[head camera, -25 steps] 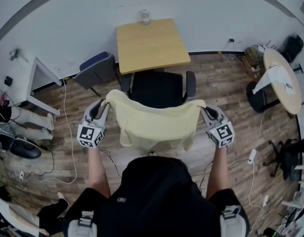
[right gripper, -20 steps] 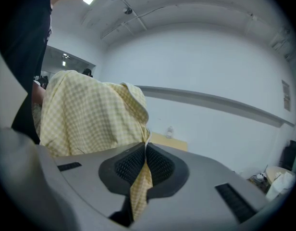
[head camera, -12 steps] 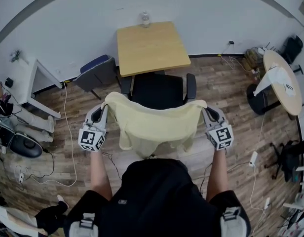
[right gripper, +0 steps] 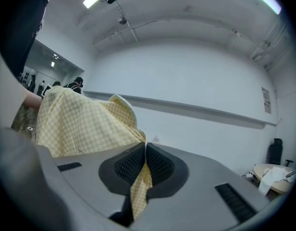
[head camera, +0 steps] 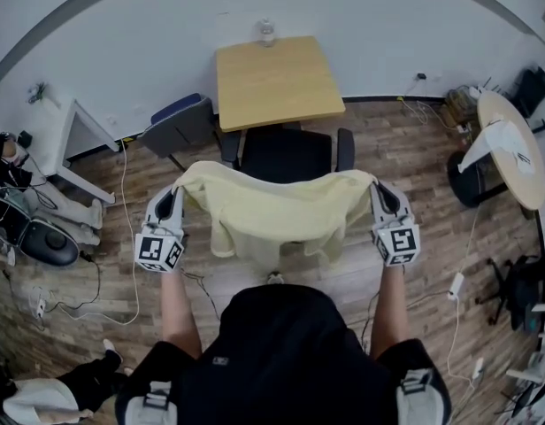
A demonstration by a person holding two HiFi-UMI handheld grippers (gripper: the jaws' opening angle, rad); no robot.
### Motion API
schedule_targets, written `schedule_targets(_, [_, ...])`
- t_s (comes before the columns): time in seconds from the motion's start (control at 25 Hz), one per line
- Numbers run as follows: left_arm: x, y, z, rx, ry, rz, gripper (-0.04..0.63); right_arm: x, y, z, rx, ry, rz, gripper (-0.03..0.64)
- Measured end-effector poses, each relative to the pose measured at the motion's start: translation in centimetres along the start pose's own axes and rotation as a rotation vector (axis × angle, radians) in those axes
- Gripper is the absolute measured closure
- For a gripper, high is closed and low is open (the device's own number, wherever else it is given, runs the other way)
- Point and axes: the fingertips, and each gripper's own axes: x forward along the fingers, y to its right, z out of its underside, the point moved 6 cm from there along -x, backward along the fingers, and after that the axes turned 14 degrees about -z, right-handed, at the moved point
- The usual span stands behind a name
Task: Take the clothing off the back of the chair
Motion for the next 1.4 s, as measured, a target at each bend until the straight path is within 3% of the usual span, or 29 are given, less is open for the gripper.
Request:
schedule_targets(0.48, [-5.0,-0.3,-2.4,-0.056,0.059,-0.185,0.589,-3.9,0.0,-1.2,-0.036,0.005,0.022,0.612])
schedule_targets(0.72, [-7.2,-0.2,-2.8,-0.007,0.042,-0.242,0.589,-5.4,-0.7,-1.7,-0.038,0.1,0.019,0.612])
schedule_targets(1.4, [-13.1,2.0,-3.6,0.01,0.057,-0.284,0.589,-10.4,-2.8,-1.5,-0.058,0.084,0.043,0.612])
